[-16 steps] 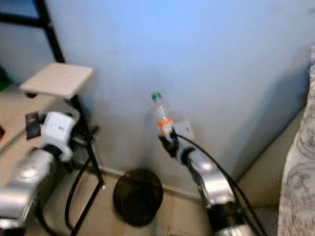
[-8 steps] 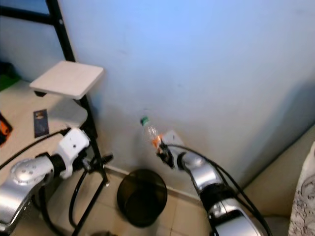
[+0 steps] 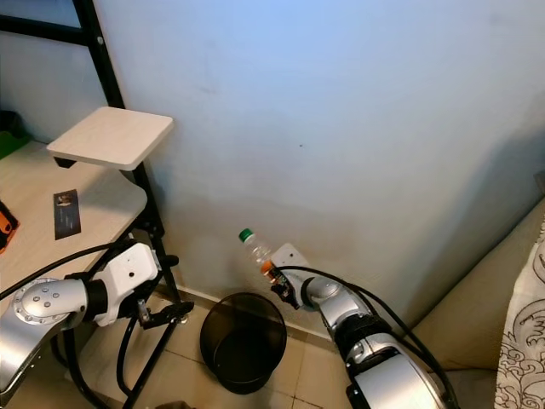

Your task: Clean up the room

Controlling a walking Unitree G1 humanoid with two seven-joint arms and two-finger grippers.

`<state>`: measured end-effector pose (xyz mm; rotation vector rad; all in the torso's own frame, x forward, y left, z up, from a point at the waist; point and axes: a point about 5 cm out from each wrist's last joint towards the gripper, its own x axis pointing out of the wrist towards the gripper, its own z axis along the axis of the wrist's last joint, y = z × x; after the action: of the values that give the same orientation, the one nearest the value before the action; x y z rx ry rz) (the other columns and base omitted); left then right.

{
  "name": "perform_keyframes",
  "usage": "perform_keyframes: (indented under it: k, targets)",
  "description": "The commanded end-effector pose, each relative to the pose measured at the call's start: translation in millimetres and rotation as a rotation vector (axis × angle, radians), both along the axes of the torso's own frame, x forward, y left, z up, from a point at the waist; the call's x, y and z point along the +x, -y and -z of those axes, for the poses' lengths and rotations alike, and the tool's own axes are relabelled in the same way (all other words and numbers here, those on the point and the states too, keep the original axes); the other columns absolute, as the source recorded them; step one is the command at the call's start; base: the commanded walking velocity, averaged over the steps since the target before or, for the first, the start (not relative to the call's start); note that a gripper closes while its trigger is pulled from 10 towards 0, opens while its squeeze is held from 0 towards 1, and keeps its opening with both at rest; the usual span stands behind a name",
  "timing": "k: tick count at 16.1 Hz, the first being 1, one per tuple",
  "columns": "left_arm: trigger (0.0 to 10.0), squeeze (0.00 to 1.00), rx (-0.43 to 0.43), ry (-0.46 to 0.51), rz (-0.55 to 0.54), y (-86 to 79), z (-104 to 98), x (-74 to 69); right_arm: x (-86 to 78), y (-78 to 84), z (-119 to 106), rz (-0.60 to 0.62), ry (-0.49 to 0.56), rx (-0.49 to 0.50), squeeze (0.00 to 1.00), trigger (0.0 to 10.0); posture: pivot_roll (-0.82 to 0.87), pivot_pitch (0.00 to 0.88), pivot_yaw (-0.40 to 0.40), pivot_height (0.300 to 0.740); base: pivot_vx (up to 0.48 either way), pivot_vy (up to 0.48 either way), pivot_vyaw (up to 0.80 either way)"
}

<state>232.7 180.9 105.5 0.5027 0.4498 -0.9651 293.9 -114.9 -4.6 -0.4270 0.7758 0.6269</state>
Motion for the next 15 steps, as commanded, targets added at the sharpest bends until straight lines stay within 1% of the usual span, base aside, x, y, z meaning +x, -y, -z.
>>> perform_keyframes:
  k: [1,2,3,4,5,10,12,15]
  targets:
    - [10.0,0.00,0.020,-0.010,0.015,-1.4,1.7,-2.5,8.4,-5.9,-8.6,-0.026,0.027,0.029,0.00,10.0,0.03,0.000,-0.042,0.740,0.000,0.000,0.00]
    - [10.0,0.00,0.020,-0.011,0.016,-1.4,1.7,-2.4,8.3,-7.1,-8.6,-0.031,0.023,0.037,0.00,10.0,0.03,0.000,-0.040,0.740,0.000,0.000,0.00]
    - [10.0,0.00,0.020,-0.012,0.018,-1.3,1.6,-2.0,8.4,-8.5,-8.9,-0.036,0.020,0.048,0.35,10.0,0.03,0.000,-0.040,0.740,0.000,0.000,0.00]
    - [10.0,0.00,0.022,-0.011,0.021,-1.1,1.5,-1.4,8.3,-10.5,-9.1,-0.040,0.014,0.065,0.75,10.0,0.03,0.000,-0.041,0.740,0.000,0.000,0.00]
    - [10.0,0.00,0.022,-0.010,0.022,-0.8,1.3,-0.9,7.9,-11.5,-8.7,-0.038,0.006,0.080,1.00,10.0,0.03,0.000,-0.042,0.740,0.000,0.000,0.00]
    - [10.0,0.00,0.021,-0.009,0.023,-0.8,0.3,-0.5,2.2,-16.0,-4.8,-0.071,-0.045,0.123,1.00,10.0,0.03,0.000,-0.038,0.740,0.000,0.000,0.00]
    - [10.0,0.00,0.022,-0.005,0.025,-0.6,-0.9,1.5,-0.1,-16.6,-3.3,-0.059,-0.062,0.165,1.00,10.0,0.03,0.000,-0.036,0.740,0.000,0.000,0.00]
    - [10.0,0.00,0.023,-0.005,0.024,0.0,-0.7,1.3,-1.8,-16.5,-1.6,-0.036,-0.071,0.190,1.00,10.0,0.04,0.000,-0.036,0.740,0.000,0.000,0.00]
